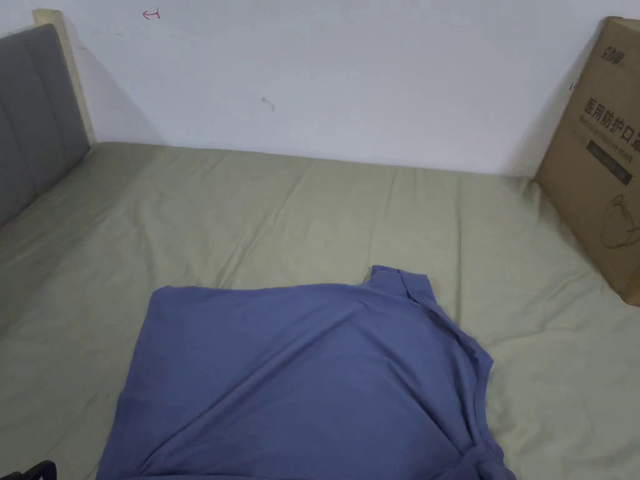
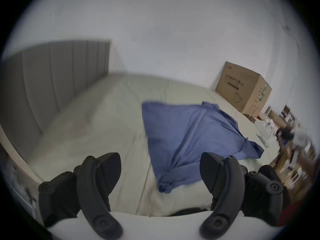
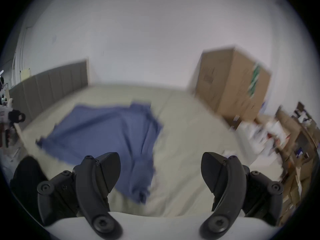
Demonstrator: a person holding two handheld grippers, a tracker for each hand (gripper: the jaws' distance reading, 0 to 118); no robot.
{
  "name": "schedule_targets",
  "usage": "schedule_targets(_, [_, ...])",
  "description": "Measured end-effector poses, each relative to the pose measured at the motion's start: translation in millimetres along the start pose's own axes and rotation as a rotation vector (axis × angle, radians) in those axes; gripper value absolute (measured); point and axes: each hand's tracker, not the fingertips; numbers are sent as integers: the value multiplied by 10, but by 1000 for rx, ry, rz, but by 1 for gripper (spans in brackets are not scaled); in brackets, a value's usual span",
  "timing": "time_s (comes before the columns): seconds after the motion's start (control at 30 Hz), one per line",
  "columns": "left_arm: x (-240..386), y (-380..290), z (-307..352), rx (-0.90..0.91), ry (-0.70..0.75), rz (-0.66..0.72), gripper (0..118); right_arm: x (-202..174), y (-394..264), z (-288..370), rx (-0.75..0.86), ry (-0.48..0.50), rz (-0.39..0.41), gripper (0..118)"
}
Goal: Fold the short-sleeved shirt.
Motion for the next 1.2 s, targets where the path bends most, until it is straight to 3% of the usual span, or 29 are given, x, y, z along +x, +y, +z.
schedule_targets(0.07, [431,126,394,118,43,-109,96,-213,152,447,178,-93,5,99])
schedule_targets(0.1, [601,163,564,171,22,-160,90,-304,225,613,195,-64,-3,99])
schedule_targets(0.2, [991,144,886,251,-73,-174,33,-639,304,919,203,-88,38,95])
schedule_targets(0.23, [1092,127,926,241,-94,-181,10,-716,295,989,196,-35,44,78])
schedule_targets(0.27, [1195,101,966,242,-72,-179,5,-778,288,1037,195,-14,26,47])
schedule_targets(0.3, [1251,65,1014,259,-63,-181,5,-837,262,1097,201,-20,8,8])
schedule_targets(0.33, [1169,-66,1035,279,-106,-186,3,-894,234,1140,202,-32,2,0])
schedule_targets(0.43, [1182,-183,1071,281,-102,-166,0,-945,172,1241,205,-13,-3,0])
schedule_targets(0.47, [1220,-209,1077,289,-127,-162,0,-986,151,1290,221,-49,-5,0])
schedule_targets(0.57, [1243,-213,1064,290,-106,-177,0,-1026,290,1331,232,-35,-65,0])
schedule_targets(0.67, [1332,-112,962,328,-99,-205,0,-1066,332,1240,264,-51,-4,0])
schedule_targets(0.97, [1394,-1,897,349,-99,-181,0,-1031,406,1168,275,3,-23,0])
schedule_targets(1.1, [1330,101,802,224,-54,-178,0,-1000,349,1130,253,16,-18,0])
schedule_targets(1.13, [1060,4,661,214,-58,-174,0,-1003,347,1114,244,22,-16,0])
schedule_targets(1.17, [938,-5,565,195,-50,-181,7,-1008,345,1102,236,32,-12,0])
schedule_targets(1.2, [791,0,426,125,-63,-198,23,-1021,337,1094,234,40,-9,0])
